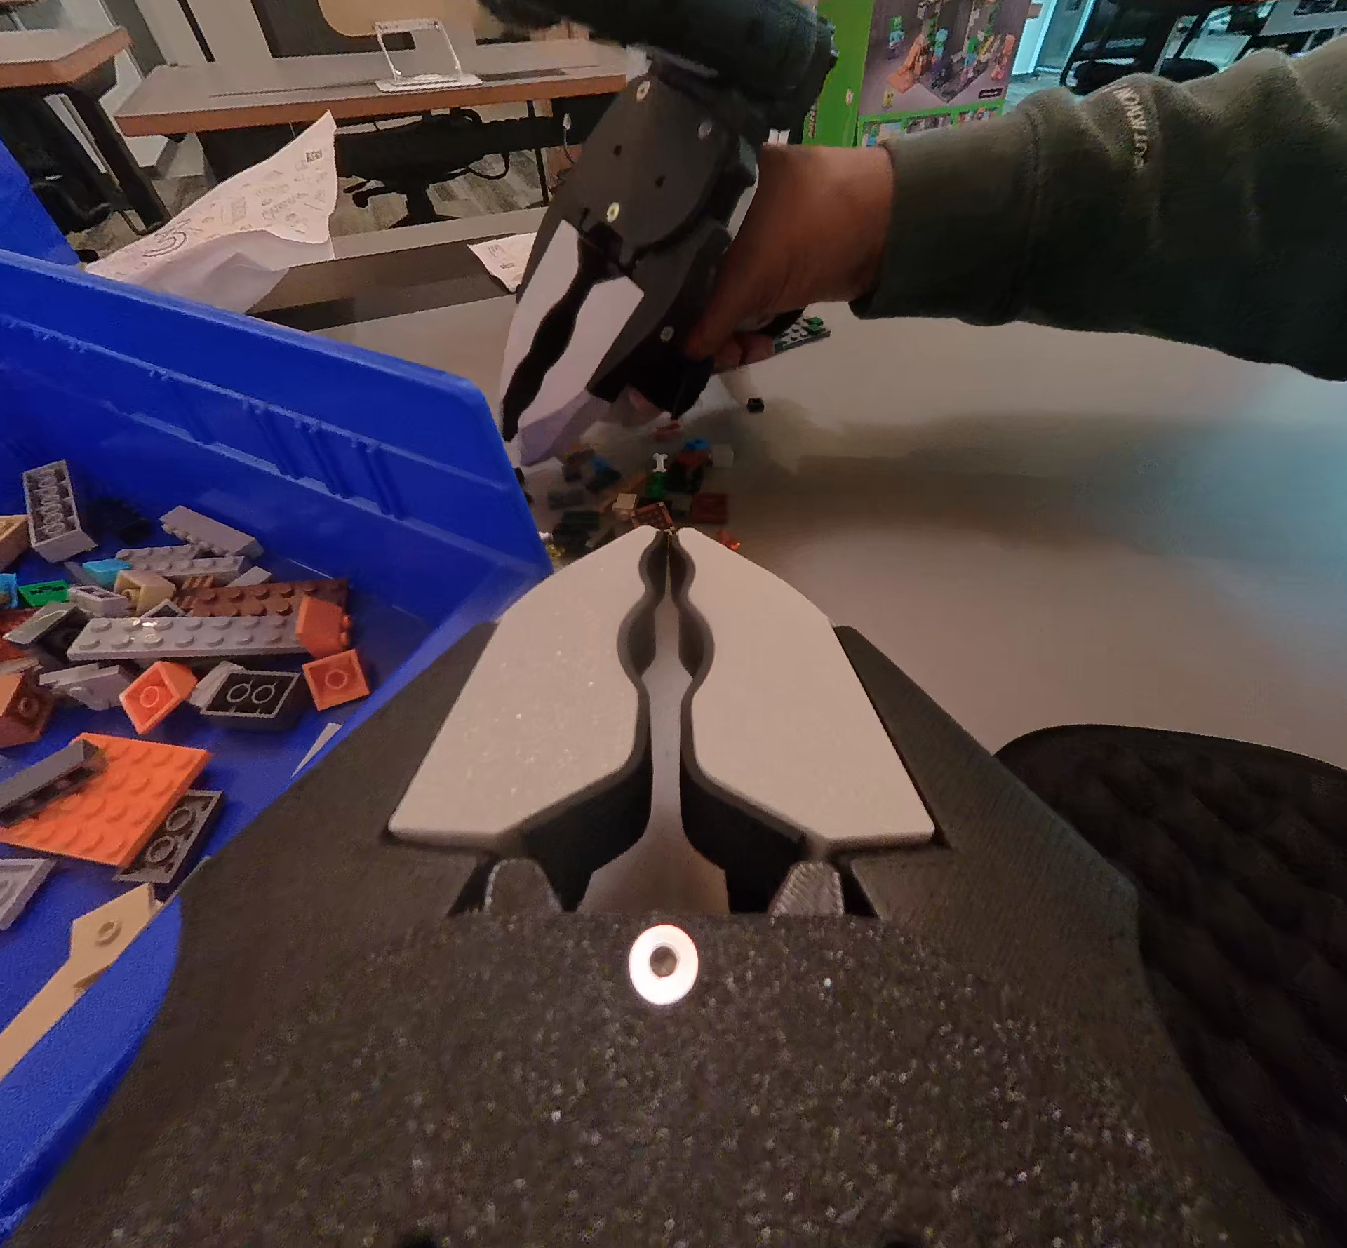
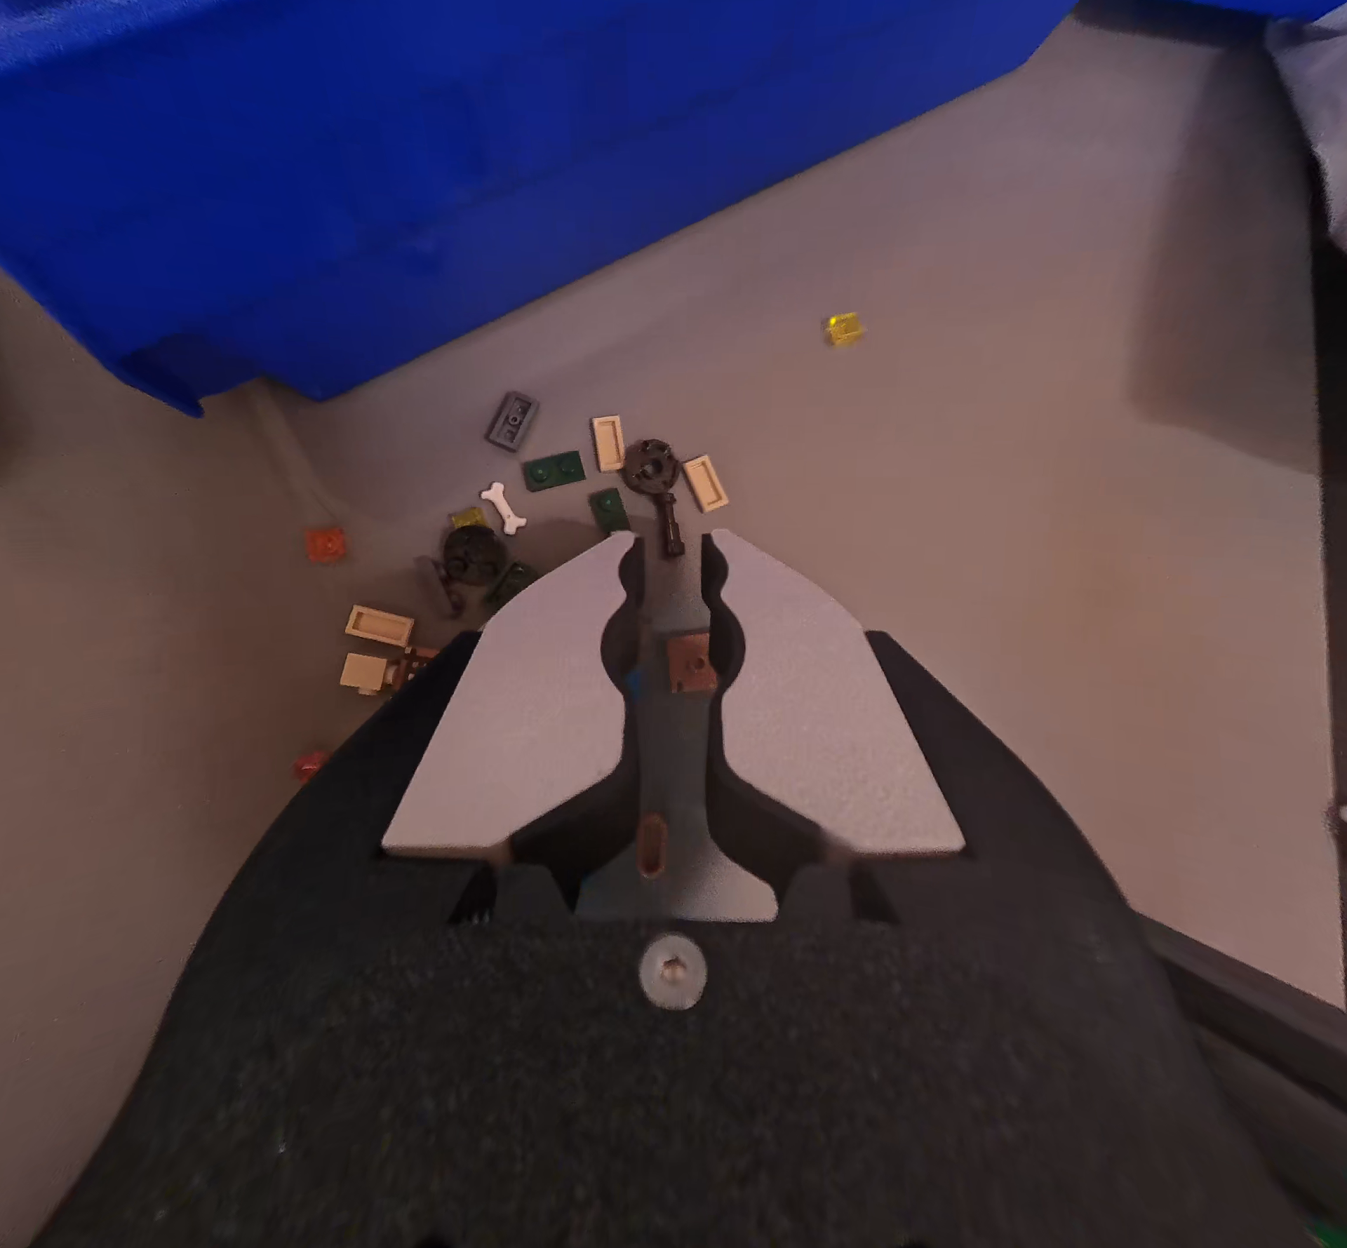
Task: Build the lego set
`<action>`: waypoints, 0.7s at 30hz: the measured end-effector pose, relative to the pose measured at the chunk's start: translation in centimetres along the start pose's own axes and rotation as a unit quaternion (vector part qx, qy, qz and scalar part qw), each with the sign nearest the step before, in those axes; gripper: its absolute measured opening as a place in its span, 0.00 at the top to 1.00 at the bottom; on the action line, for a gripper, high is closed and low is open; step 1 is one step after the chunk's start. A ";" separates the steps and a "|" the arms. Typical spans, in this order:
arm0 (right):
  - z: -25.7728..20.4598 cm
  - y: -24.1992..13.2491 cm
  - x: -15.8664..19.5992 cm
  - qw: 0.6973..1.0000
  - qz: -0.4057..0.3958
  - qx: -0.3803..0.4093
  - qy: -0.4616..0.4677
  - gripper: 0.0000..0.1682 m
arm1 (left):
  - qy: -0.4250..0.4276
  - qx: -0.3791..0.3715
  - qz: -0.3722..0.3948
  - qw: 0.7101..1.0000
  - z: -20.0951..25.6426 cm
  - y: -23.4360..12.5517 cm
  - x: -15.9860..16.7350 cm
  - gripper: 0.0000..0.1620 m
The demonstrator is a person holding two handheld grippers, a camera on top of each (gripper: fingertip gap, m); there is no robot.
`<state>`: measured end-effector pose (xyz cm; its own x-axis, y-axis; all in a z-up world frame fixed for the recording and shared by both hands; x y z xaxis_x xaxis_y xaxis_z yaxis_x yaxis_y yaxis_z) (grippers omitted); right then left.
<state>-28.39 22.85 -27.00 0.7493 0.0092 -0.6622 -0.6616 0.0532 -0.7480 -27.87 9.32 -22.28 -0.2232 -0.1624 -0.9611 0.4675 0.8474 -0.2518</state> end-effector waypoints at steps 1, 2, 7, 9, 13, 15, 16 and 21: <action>0.1 -0.4 -0.3 1.000 0.009 -0.001 0.003 0.92 | 0.001 0.000 -0.001 1.000 0.0 0.0 0.0 1.00; 0.1 -0.8 -0.5 1.000 0.017 -0.004 0.005 0.92 | 0.002 0.000 -0.001 1.000 0.0 0.1 0.0 1.00; -0.6 -1.6 -1.2 0.999 0.036 0.006 -0.020 0.92 | 0.007 -0.001 -0.001 1.000 0.1 0.1 0.0 1.00; -0.7 -0.9 -1.3 0.999 0.024 0.010 -0.029 0.92 | 0.006 -0.001 -0.001 1.000 0.1 0.1 0.0 1.00; -0.5 1.5 -0.9 0.998 -0.026 0.010 -0.062 0.90 | 0.008 -0.003 0.003 1.000 0.1 0.0 -0.1 1.00; -0.8 2.1 -1.0 0.998 -0.031 -0.002 -0.063 0.90 | 0.009 -0.004 0.007 1.000 0.1 -0.1 -0.2 1.00; -0.8 2.3 -1.1 0.998 -0.034 -0.005 -0.058 0.90 | 0.009 -0.005 0.009 1.000 0.1 -0.1 -0.2 1.00; -0.5 2.8 -0.8 0.998 -0.056 -0.012 -0.036 0.91 | 0.005 0.000 0.012 1.000 0.2 -0.2 -0.2 1.00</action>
<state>-30.89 22.48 -28.59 0.8184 0.0765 -0.5696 -0.5730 0.0335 -0.8188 -27.76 9.14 -22.02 -0.2201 -0.1380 -0.9657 0.4729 0.8507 -0.2294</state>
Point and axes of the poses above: each gripper's, where its closed fingertips meet, y out along the fingers, x out of its underside, z = x × y across the jaws, the point moved 1 cm from there along -y, back along the fingers, and after that the axes turned 6 degrees about y, right-handed, at the moved point
